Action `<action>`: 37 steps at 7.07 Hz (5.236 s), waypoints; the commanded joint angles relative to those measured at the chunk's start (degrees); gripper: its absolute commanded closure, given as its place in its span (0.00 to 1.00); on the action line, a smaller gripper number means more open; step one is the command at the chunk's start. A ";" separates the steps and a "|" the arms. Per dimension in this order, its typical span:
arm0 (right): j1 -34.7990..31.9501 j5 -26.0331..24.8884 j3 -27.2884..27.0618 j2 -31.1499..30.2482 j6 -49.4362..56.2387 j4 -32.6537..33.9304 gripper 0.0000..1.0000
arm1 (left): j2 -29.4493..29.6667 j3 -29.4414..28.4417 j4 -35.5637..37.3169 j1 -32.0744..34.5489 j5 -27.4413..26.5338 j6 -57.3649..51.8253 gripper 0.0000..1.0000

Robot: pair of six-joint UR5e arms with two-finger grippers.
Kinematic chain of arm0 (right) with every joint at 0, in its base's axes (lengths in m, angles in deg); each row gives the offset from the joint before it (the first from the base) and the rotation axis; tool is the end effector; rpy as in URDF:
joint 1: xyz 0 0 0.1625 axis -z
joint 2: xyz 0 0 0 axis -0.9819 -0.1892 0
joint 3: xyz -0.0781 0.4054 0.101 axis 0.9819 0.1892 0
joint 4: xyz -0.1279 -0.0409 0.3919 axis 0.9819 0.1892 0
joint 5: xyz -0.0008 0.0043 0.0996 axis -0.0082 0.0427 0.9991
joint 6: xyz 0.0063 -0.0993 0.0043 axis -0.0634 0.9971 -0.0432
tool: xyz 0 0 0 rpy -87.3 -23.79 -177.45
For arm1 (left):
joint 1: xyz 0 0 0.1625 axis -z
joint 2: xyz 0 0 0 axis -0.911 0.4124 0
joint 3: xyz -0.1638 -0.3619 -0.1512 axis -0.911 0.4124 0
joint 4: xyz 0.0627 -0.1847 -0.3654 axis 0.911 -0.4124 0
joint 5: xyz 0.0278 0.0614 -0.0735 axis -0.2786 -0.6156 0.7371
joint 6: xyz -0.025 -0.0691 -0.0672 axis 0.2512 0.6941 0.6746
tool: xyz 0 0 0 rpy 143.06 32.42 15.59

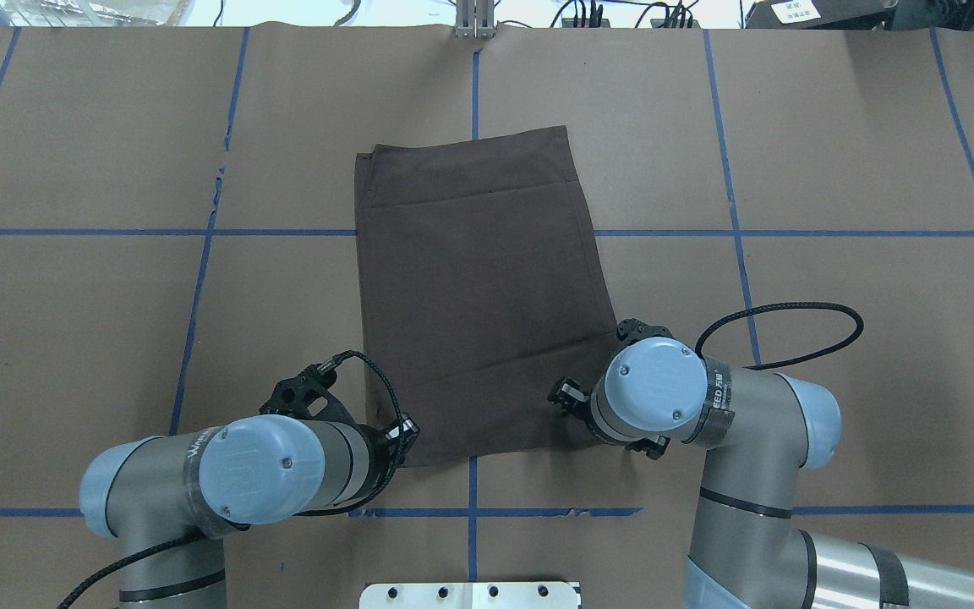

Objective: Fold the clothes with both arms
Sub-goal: 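Grasp both near corners of the shirt with the left and right grippers, then lift the near edge with both grippers and carry it toward the far edge, then lower the edge onto the far edge and open both grippers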

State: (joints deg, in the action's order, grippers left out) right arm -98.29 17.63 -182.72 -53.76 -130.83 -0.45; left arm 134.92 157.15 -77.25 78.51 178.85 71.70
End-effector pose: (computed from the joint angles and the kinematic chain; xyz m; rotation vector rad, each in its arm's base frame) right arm -0.5447 -0.3118 0.3275 -0.1589 -0.7421 0.5305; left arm 0.5526 -0.2592 0.2523 -0.1966 0.9947 -0.6867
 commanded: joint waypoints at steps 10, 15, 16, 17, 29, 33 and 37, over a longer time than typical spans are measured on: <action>-0.40 0.53 -0.28 1.41 0.00 0.00 1.00 | 0.00 0.14 0.00 0.59 0.23 0.00 1.00; -1.11 1.58 -3.60 2.56 0.09 -0.09 1.00 | -0.78 3.29 0.61 0.85 0.32 -0.70 1.00; -0.67 1.50 -5.71 2.03 0.00 -0.26 1.00 | -1.05 5.22 2.01 0.68 0.32 -2.70 1.00; 0.99 1.58 -8.08 1.59 -0.35 0.00 1.00 | -0.97 6.37 2.37 0.15 0.32 -2.81 1.00; -16.20 11.16 9.51 12.28 1.93 -7.72 1.00 | 1.66 1.07 -2.76 14.01 4.35 -9.49 1.00; -25.33 17.11 35.14 27.30 4.37 -14.81 0.55 | 12.27 -16.33 -5.97 26.02 5.06 -10.62 0.85; -29.58 17.49 41.20 28.39 15.55 -16.00 0.00 | 16.26 -38.09 -24.26 33.46 5.50 -27.60 0.00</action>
State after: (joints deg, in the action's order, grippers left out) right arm -126.83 34.75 -142.29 -25.39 -116.52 -16.41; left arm 151.02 121.29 -99.45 110.99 184.15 46.25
